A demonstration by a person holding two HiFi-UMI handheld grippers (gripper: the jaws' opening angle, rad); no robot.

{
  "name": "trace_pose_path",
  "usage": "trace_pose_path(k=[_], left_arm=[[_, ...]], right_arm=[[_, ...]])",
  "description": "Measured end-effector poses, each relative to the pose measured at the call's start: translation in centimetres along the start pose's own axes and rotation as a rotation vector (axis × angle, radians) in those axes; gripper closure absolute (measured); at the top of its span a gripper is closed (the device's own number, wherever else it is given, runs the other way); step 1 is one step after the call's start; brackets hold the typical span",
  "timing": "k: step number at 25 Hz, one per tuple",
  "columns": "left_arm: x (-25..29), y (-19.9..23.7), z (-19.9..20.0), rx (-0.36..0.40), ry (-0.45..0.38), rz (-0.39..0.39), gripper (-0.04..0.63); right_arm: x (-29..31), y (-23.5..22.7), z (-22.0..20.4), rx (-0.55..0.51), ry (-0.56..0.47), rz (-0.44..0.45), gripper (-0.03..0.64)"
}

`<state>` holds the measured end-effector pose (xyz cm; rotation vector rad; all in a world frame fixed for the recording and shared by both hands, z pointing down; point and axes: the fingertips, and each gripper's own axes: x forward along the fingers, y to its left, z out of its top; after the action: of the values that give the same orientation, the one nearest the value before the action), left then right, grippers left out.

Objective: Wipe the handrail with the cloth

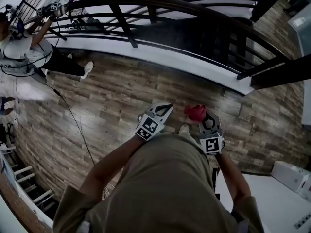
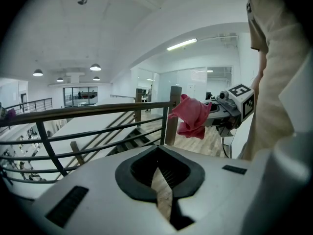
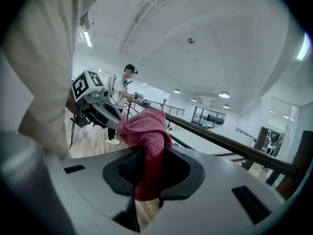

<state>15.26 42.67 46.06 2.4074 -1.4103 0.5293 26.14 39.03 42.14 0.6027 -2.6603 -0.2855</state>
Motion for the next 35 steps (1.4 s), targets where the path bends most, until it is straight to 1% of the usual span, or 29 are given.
trace_pose_path(k=[7, 10, 14, 31, 33, 35], left_arm=[[-0.2, 0.3, -2.9, 0.015, 0.058, 0.028, 0.58], [-0.1, 0.0, -4.0, 0.016, 0.081, 0.024, 0.58], [-0.1, -0.4, -4.7, 0.019, 0.099, 0.014, 0.58], [-0.7, -0.9, -4.5, 0.028, 0.102, 0.002, 0.58], [-0.6, -0.9, -4.5, 0.029, 0.103, -0.001, 0.58], [-0.5, -0.9, -4.5, 0.028, 0.107, -0.003, 0.58]], right_arm=[[1.1, 1.7, -1.7, 0.01, 0.025, 0.02, 0.528], [1.6, 2.2, -2.9, 0.016, 0.046, 0.029, 0.528], [1.7, 2.4, -3.4, 0.022, 0.063, 0.035, 0.528], [1.2, 2.1, -2.7, 0.064, 0.053, 0.008, 0.528], [1.2, 2.0, -2.8, 0.058, 0.067, 0.007, 0.528], [1.2, 1.8, -3.3, 0.038, 0.102, 0.002, 0.534]])
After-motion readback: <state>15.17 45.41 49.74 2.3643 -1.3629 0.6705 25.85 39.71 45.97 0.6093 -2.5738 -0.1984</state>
